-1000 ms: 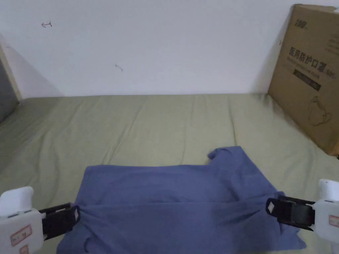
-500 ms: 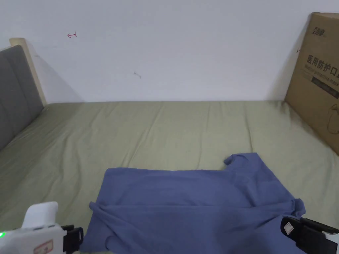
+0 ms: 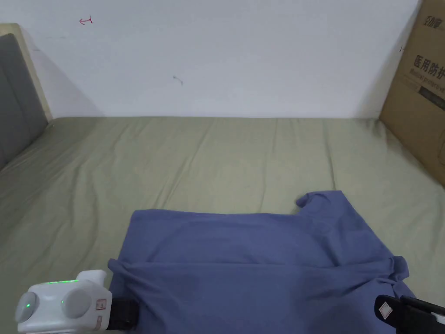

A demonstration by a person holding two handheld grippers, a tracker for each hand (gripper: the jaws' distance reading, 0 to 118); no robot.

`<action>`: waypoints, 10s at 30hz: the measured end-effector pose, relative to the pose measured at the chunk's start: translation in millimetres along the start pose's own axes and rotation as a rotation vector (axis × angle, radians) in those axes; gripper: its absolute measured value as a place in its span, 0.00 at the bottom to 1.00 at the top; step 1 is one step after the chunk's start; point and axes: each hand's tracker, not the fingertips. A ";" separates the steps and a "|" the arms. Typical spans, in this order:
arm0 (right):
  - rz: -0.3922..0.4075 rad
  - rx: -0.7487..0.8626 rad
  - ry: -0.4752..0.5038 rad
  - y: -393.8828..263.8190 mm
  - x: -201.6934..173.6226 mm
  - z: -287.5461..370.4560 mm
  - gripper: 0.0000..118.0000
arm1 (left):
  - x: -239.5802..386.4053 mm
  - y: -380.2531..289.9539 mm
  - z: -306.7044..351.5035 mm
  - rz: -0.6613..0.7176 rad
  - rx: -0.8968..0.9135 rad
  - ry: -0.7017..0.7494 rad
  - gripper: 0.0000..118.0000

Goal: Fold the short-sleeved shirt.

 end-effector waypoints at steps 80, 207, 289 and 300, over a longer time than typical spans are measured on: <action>-0.118 0.026 0.208 69.8 -26.9 -4.4 0.00 | 15.4 70.9 135.8 -0.137 0.180 -0.171 0.00; -0.095 -0.118 -0.056 0.3 -77.1 2.6 0.00 | -119.2 -70.3 -14.3 0.612 -0.126 -1.261 1.00; -0.161 -0.112 0.020 -16.6 -39.5 28.0 0.00 | -66.3 -68.8 77.9 0.323 -0.104 -0.824 0.90; -0.101 -0.150 -0.043 -7.9 -52.7 17.0 0.00 | -18.4 -82.5 -16.9 0.385 -0.293 -1.250 0.94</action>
